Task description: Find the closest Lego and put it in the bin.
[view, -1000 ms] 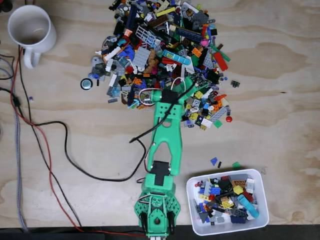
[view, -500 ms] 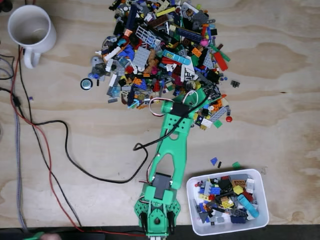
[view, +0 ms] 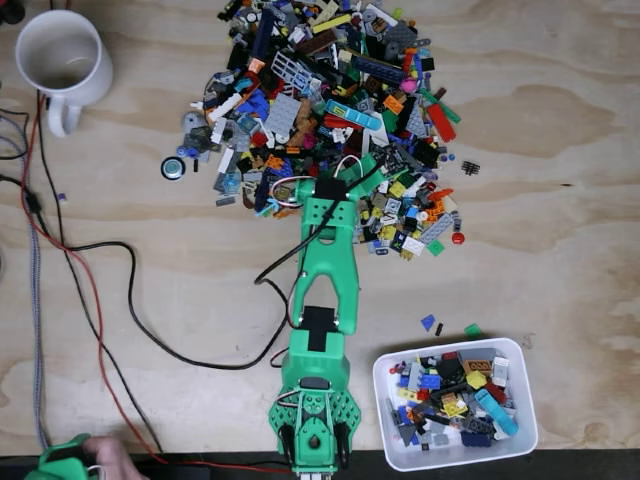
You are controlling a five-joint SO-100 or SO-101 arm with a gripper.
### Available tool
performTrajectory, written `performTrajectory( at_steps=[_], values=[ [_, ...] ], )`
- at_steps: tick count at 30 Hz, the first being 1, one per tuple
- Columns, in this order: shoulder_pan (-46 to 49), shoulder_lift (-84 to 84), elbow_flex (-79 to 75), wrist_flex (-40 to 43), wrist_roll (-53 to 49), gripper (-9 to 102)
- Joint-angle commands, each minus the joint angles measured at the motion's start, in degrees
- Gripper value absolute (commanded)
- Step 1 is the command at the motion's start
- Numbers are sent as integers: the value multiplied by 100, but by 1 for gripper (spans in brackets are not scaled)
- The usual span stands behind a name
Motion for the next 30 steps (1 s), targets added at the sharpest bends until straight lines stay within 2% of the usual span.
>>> performTrajectory(
  at_steps=[1,14,23,30],
  values=[
    [-18,-62,-624,-97,97,10],
    [88,-299,-800,-158,-35,10],
    [237,264,-422,800,976,14],
    [439,272,-9,554,1143,16]
  ],
)
